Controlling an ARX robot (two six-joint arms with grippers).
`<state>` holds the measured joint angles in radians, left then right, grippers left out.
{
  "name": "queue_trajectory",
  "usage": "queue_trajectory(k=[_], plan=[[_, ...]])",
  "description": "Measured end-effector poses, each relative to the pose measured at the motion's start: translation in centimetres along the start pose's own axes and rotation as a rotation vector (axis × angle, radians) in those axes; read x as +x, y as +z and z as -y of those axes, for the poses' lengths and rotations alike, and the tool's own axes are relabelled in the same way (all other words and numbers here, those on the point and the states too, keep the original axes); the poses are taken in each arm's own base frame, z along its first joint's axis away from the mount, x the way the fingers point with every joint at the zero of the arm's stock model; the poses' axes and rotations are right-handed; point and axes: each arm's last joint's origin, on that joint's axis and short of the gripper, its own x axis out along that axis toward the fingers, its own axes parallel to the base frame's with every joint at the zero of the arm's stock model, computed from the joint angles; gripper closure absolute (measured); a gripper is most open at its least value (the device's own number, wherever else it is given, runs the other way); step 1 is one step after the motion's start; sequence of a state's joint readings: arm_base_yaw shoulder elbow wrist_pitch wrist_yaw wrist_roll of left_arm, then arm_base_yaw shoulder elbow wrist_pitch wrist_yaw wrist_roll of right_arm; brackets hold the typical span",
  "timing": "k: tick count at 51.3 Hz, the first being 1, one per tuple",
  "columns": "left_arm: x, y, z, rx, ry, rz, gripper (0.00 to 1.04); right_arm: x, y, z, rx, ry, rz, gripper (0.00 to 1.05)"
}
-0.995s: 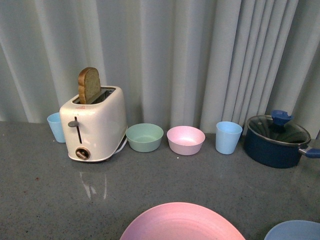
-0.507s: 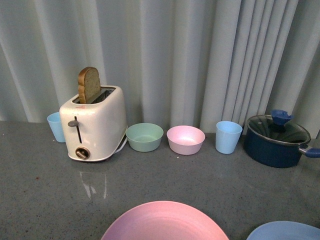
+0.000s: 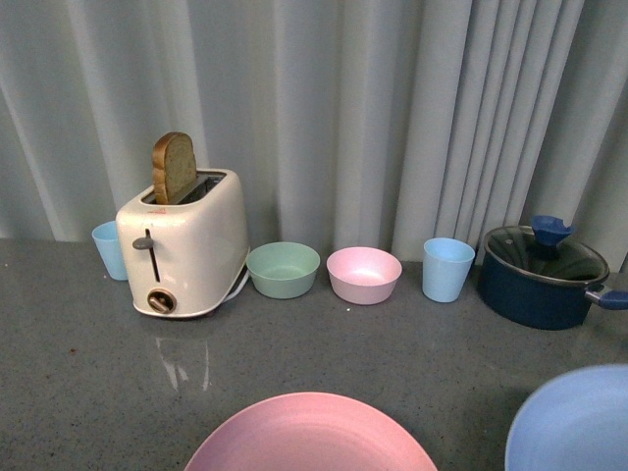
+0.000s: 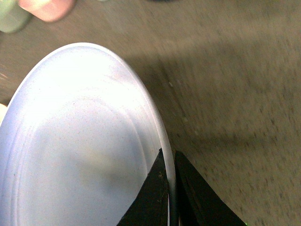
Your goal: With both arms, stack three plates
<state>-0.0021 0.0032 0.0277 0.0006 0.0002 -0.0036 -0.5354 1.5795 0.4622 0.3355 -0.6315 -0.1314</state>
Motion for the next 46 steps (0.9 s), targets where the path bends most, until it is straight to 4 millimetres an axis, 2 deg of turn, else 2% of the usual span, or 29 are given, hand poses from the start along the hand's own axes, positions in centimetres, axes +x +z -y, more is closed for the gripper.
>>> queue_trajectory(k=[6, 10, 20, 29, 38, 46], plan=[[0.0, 0.0, 0.0, 0.000, 0.000, 0.000, 0.07, -0.5, 3.1, -2.6, -0.075, 0.054, 0.087, 1.01], [0.0, 0.0, 0.0, 0.000, 0.000, 0.000, 0.07, 0.6, 4.1, -5.0, -0.102, 0.105, 0.096, 1.01], [0.0, 0.0, 0.0, 0.000, 0.000, 0.000, 0.07, 5.0, 2.2, -10.1, -0.143, 0.231, 0.002, 1.01], [0.0, 0.0, 0.0, 0.000, 0.000, 0.000, 0.07, 7.9, -0.1, -13.9, -0.185, 0.352, -0.067, 1.01], [0.0, 0.0, 0.0, 0.000, 0.000, 0.000, 0.07, 10.2, -1.6, -15.3, -0.189, 0.358, -0.130, 1.01], [0.0, 0.0, 0.0, 0.000, 0.000, 0.000, 0.07, 11.0, -1.8, -15.5, -0.186, 0.373, -0.142, 1.01]])
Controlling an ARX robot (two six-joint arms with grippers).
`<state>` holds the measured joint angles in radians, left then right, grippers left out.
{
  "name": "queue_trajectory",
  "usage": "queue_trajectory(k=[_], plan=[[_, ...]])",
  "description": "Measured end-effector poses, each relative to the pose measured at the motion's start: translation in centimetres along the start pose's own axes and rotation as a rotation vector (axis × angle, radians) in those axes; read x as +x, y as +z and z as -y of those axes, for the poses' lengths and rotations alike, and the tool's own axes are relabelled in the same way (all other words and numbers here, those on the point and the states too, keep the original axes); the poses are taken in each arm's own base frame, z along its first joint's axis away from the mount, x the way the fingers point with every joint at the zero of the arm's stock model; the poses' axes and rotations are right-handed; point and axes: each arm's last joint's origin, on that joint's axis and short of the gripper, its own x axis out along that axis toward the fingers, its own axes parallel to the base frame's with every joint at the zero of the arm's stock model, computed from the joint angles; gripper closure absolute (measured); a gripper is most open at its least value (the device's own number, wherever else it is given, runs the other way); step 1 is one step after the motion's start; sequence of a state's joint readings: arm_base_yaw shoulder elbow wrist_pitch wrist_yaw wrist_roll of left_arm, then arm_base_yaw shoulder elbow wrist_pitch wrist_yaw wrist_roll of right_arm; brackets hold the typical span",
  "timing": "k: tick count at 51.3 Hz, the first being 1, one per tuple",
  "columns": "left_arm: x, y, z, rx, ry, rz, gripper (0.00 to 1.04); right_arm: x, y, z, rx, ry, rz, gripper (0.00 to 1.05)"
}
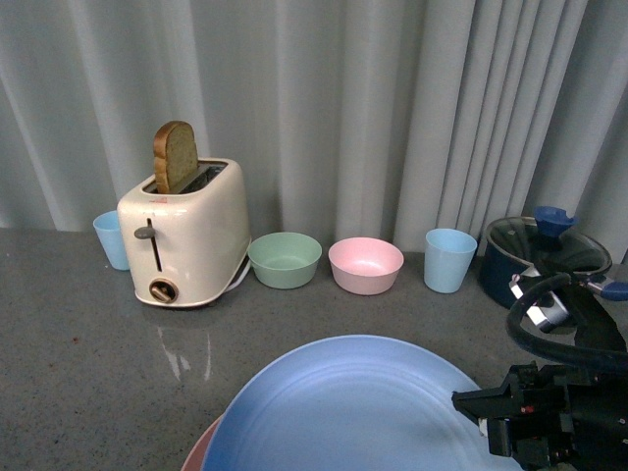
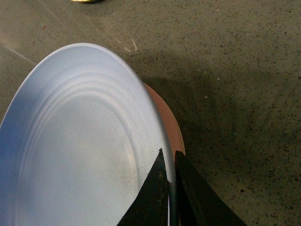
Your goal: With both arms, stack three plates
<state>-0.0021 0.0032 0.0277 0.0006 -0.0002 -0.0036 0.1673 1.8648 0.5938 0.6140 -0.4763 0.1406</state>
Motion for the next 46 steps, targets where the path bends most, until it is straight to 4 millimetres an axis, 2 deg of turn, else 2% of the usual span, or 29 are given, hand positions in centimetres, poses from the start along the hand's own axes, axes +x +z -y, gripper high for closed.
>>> queue_trajectory(k=[15, 21, 24, 28, 36, 40, 44, 46], plan=[[0.0, 0.0, 0.0, 0.000, 0.000, 0.000, 0.07, 1.6, 0.5, -0.2, -0.006, 0.023, -0.028, 1.01], [0.0, 0.0, 0.0, 0.000, 0.000, 0.000, 0.07, 2.0, 0.5, 0.0, 0.008, 0.008, -0.041, 0.82], [0.0, 0.0, 0.0, 0.000, 0.000, 0.000, 0.07, 1.7, 0.5, 0.0, 0.029, 0.034, -0.041, 0.68], [0.0, 0.0, 0.0, 0.000, 0.000, 0.000, 0.07, 1.0, 0.4, -0.1, 0.032, 0.036, -0.034, 0.57], [0.0, 0.0, 0.0, 0.000, 0.000, 0.000, 0.07, -2.2, 0.8, -0.6, 0.039, 0.012, 0.056, 0.33], [0.0, 0.0, 0.0, 0.000, 0.000, 0.000, 0.07, -4.4, 1.1, -0.6, 0.051, -0.104, 0.127, 0.19], [0.0, 0.0, 0.0, 0.000, 0.000, 0.000, 0.07, -5.4, 1.5, -0.4, 0.060, -0.162, 0.169, 0.07], [0.0, 0.0, 0.0, 0.000, 0.000, 0.000, 0.07, -5.5, 1.6, -0.3, 0.067, -0.172, 0.176, 0.06]])
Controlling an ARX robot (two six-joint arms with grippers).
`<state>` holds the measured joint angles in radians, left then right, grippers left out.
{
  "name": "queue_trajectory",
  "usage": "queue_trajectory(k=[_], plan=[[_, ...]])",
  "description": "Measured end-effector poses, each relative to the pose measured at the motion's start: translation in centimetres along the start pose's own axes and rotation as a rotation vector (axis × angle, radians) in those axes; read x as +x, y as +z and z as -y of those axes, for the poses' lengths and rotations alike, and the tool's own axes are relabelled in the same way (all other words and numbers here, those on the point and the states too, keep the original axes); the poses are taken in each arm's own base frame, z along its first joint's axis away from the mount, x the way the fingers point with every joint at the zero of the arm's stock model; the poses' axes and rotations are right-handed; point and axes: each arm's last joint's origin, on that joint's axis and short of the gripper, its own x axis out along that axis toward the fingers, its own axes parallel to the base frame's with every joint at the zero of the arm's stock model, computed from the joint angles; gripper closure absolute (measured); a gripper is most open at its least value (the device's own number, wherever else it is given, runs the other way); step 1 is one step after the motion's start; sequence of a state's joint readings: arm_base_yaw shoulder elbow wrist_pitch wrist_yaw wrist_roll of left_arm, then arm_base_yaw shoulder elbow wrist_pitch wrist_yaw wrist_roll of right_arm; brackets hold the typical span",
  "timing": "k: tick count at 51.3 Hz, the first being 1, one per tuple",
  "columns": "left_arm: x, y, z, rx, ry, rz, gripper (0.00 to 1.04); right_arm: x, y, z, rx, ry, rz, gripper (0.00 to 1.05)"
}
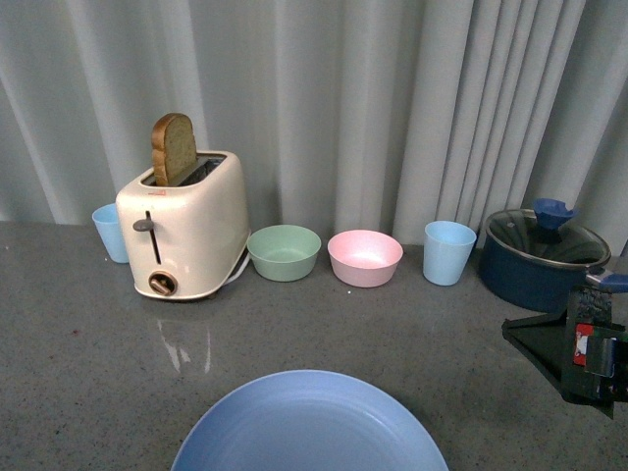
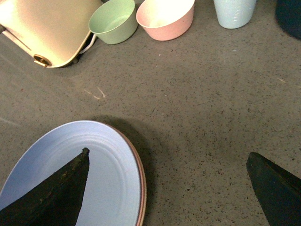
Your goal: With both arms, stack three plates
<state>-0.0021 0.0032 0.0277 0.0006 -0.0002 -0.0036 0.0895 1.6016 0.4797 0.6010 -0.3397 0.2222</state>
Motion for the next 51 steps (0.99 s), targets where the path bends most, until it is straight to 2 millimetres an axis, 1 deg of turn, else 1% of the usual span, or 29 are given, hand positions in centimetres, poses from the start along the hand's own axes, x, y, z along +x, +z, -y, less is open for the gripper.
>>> queue_trajectory(k=[2, 5, 7, 8, 10, 12, 13, 16, 18, 19, 24, 25, 28, 36, 41, 46, 51], plan=[[0.0, 0.0, 0.0, 0.000, -0.001, 0.000, 0.07, 0.0, -0.1, 0.1, -0.007, -0.017, 0.008, 0.07], [0.0, 0.0, 0.0, 0.000, 0.000, 0.000, 0.07, 0.3, -1.1, 0.2, -0.078, -0.108, 0.088, 0.18], [0.0, 0.0, 0.0, 0.000, -0.001, 0.000, 0.07, 0.2, -1.7, 0.4, -0.110, -0.154, 0.121, 0.23], [0.0, 0.0, 0.0, 0.000, 0.000, 0.000, 0.07, -0.2, -2.5, 0.5, -0.138, -0.205, 0.162, 0.30], [0.0, 0.0, 0.0, 0.000, 0.001, 0.001, 0.07, -1.2, -3.0, 0.6, -0.191, -0.277, 0.243, 0.38], [0.0, 0.0, 0.0, 0.000, 0.001, 0.001, 0.07, -3.1, -2.5, 0.2, -0.230, -0.342, 0.412, 0.49], [0.0, 0.0, 0.0, 0.000, 0.000, 0.001, 0.07, -3.7, -2.2, 0.1, -0.240, -0.349, 0.465, 0.53], [0.0, 0.0, 0.0, 0.000, 0.000, 0.001, 0.07, -5.2, -1.4, -0.3, -0.258, -0.355, 0.555, 0.63], [0.0, 0.0, 0.0, 0.000, -0.001, 0.001, 0.07, -5.9, -1.4, -0.4, -0.263, -0.359, 0.572, 0.70], [0.0, 0.0, 0.0, 0.000, 0.000, 0.001, 0.07, -6.0, -1.4, -0.4, -0.263, -0.359, 0.572, 0.72], [0.0, 0.0, 0.0, 0.000, 0.000, 0.001, 0.07, -7.1, -2.4, -0.4, -0.269, -0.362, 0.538, 0.90], [0.0, 0.0, 0.0, 0.000, 0.000, 0.001, 0.07, -7.2, -2.4, -0.4, -0.270, -0.361, 0.535, 0.92], [0.0, 0.0, 0.0, 0.000, 0.000, 0.001, 0.07, -8.0, -2.6, -0.3, -0.277, -0.343, 0.532, 1.02], [0.0, 0.0, 0.0, 0.000, 0.000, 0.001, 0.07, -9.8, -2.9, -0.2, -0.274, -0.365, 0.545, 1.02], [0.0, 0.0, 0.0, 0.000, 0.000, 0.001, 0.07, -10.7, -3.0, -0.5, -0.271, -0.366, 0.524, 1.02], [0.0, 0.0, 0.0, 0.000, 0.001, 0.001, 0.07, -11.7, -2.8, -1.0, -0.276, -0.361, 0.546, 1.02], [0.0, 0.0, 0.0, 0.000, 0.000, 0.001, 0.07, -12.3, -3.0, -1.2, -0.277, -0.359, 0.555, 1.02]])
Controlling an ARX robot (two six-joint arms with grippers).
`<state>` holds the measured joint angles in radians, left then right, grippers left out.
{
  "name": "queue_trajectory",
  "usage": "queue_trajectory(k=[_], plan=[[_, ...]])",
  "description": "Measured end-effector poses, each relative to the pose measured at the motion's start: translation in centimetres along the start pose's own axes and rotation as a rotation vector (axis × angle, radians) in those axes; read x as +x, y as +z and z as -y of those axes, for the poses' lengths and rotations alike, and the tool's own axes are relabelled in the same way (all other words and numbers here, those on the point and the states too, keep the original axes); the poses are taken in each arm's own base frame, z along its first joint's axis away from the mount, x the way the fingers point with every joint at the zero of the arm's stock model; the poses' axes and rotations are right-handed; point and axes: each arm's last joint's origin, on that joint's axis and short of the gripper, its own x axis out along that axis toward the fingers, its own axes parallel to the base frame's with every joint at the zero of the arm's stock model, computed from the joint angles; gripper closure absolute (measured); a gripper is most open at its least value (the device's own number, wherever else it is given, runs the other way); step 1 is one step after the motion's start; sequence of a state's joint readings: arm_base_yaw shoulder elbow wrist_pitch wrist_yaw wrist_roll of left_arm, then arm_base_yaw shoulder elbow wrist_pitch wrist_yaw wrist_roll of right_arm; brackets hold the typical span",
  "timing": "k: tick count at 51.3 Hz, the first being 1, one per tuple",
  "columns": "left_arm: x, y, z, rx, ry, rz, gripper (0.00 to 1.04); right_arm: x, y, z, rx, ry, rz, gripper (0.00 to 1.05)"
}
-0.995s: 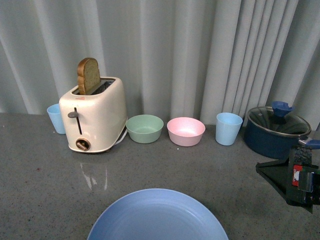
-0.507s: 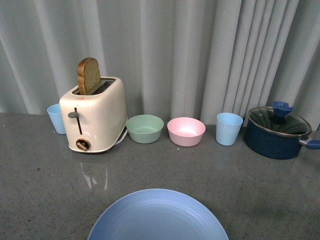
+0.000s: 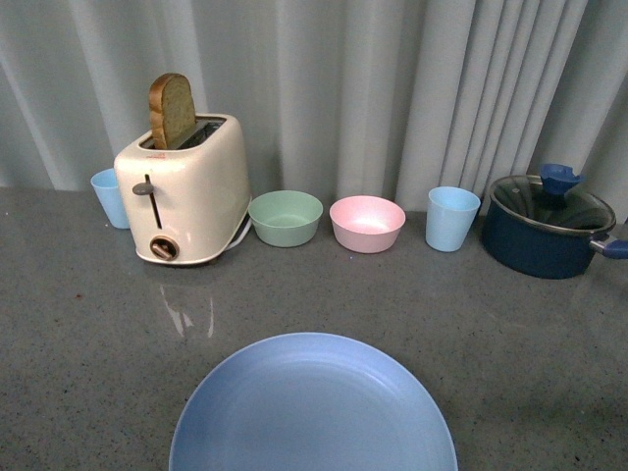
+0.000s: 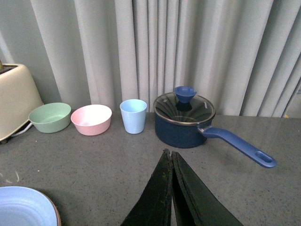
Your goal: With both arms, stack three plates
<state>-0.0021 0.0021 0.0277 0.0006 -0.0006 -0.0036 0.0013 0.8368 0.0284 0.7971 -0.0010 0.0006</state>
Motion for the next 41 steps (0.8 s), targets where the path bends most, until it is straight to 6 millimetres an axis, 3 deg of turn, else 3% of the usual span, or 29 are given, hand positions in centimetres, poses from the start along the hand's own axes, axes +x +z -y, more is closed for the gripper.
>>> queue_trajectory(k=[41], plan=[[0.0, 0.0, 0.0, 0.000, 0.000, 0.000, 0.07, -3.2, 0.5, 0.0, 0.000, 0.000, 0.018, 1.02]])
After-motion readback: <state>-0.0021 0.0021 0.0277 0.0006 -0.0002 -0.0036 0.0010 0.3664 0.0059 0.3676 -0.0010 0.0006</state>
